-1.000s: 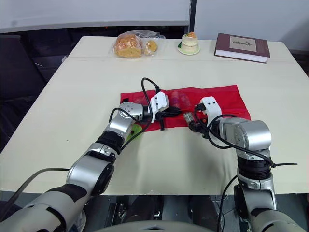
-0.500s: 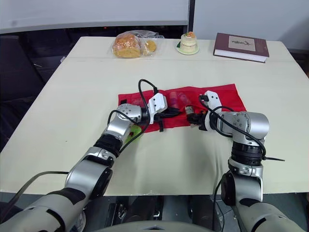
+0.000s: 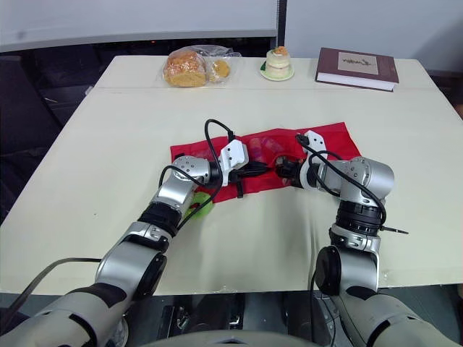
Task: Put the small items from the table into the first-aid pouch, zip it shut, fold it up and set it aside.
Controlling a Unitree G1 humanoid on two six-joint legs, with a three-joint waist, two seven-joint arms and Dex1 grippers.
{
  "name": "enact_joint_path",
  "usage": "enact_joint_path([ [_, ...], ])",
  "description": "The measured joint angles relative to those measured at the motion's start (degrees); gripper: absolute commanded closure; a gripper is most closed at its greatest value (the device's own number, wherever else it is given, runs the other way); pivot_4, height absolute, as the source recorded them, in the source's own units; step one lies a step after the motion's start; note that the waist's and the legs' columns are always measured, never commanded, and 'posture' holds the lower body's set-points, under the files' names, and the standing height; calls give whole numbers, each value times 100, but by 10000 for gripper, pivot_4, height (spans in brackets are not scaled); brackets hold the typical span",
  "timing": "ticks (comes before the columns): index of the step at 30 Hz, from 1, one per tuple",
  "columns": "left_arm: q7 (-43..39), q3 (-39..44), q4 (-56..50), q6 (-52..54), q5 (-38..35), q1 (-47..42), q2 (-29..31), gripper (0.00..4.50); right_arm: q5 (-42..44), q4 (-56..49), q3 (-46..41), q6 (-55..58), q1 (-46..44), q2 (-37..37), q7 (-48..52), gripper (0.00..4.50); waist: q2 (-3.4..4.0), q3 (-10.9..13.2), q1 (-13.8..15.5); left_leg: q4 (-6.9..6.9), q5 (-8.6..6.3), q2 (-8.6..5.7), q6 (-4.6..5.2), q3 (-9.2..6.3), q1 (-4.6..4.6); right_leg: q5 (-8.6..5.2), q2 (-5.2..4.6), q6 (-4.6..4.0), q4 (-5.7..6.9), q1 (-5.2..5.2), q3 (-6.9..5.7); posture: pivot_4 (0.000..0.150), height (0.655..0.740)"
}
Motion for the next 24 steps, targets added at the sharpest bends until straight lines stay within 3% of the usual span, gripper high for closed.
enact_joint_path([
  [20,-197,-62,-416,155,-116,262,98,45000,94,287,-463,-958,3,595,-557,41228,1,0,-21,-6,0,3,0,3,0,0,1,0,0,-4,4,1500,7289],
  [21,-211,-67,-417,160,-116,265,107,45000,139,253,-392,-986,48,578,-538,33177,1,0,-21,-6,0,3,0,4,0,0,1,0,-1,-4,4,1500,7289],
  [24,-227,-65,-411,160,-117,263,114,45000,226,36,-158,-984,239,446,-450,25635,1,0,-10,-8,0,3,0,2,0,-1,1,1,-3,-3,2,1500,7289],
])
